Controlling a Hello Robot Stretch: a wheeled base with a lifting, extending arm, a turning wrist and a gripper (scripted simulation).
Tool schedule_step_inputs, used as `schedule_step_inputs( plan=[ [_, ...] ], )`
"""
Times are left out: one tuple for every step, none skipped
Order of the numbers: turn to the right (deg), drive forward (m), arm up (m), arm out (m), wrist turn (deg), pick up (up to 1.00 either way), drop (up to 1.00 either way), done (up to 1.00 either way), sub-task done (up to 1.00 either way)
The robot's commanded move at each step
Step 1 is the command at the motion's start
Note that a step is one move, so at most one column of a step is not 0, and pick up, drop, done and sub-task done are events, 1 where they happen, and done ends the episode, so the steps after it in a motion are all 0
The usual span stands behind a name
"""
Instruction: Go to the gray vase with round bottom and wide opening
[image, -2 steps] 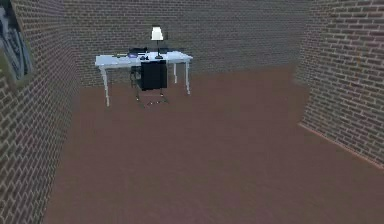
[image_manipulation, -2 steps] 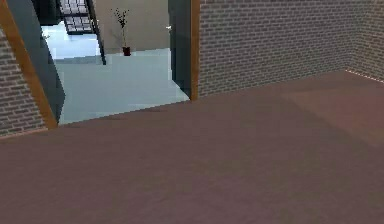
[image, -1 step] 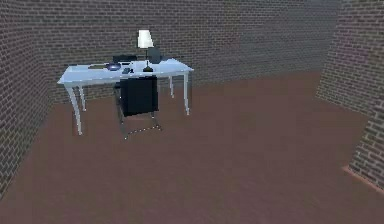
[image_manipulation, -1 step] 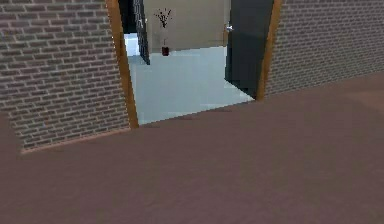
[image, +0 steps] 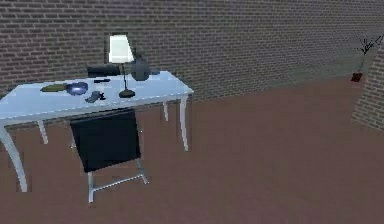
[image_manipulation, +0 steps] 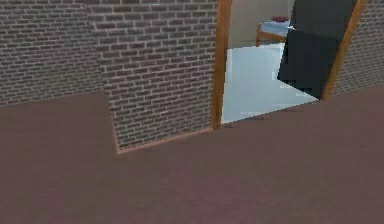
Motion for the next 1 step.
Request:
schedule_step_inputs(
  plan=[
    [-3.0, 0.00, 0.00, 0.00, 0.0, 0.00, 0.00, 0.00, 0.00]
  ],
)
